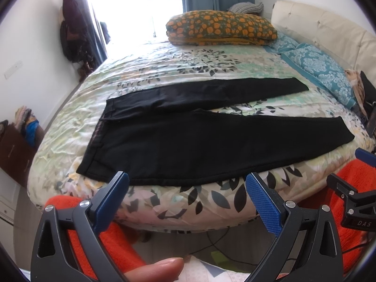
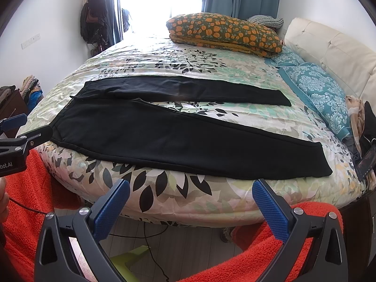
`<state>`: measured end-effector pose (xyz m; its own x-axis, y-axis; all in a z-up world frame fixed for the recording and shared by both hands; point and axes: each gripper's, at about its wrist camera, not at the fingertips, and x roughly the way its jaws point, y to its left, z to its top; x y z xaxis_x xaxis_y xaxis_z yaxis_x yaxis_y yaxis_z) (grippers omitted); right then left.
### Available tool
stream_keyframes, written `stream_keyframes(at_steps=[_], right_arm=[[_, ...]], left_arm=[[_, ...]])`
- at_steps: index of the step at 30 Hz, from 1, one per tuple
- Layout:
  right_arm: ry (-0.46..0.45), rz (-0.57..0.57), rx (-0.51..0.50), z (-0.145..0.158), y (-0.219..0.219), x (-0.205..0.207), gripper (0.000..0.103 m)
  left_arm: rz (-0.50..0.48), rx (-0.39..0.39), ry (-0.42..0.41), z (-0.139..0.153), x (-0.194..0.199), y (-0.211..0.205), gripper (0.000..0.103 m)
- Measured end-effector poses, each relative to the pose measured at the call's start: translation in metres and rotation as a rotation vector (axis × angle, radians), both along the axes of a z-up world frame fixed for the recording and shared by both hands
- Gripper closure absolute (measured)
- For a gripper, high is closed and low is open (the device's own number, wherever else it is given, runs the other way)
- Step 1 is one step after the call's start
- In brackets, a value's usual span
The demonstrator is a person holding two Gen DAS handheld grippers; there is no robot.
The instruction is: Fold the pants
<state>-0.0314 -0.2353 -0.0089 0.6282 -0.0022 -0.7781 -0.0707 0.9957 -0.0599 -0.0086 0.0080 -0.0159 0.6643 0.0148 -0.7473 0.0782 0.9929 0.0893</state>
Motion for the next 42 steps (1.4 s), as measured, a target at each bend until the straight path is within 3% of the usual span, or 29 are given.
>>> stream_keyframes(at_steps=[5,9,16,22,31,42], right_arm=[[-0.013,0.0,0.014,0.002,-0.004,-0.002,0.0],[-0.08,-0.014,0.009,0.011,-0.014,-0.002,0.0],[-0.2,-0.073,0.02,0.032,-0.047,0.009,0.0],[-0.248,-0.072,-0.009,0.028,-0.05,0.025,0.0],[-0.186,-0.049,-0.002,0.001,-0.038,0.039,0.0],[-0.108,-0.059,0.018,-0.016,-0.039,0.061,0.0]], left_arm=[[0.058,-0.015,0.021,-0.004,-0.003,0.022,0.002],[0.077,-0.033,0.012,0.0,0.003,0.027,0.002],[0.003,-0.05,-0.035,0.009,0.019,0.007,0.002],[-0.02,-0.048,-0.057,0.008,0.044,-0.013,0.002],[0.011,-0.077,-0.017,-0.006,0.064,-0.017,0.002],[0.054,-0.001,0.106,-0.039,0.087,-0.02,0.002]])
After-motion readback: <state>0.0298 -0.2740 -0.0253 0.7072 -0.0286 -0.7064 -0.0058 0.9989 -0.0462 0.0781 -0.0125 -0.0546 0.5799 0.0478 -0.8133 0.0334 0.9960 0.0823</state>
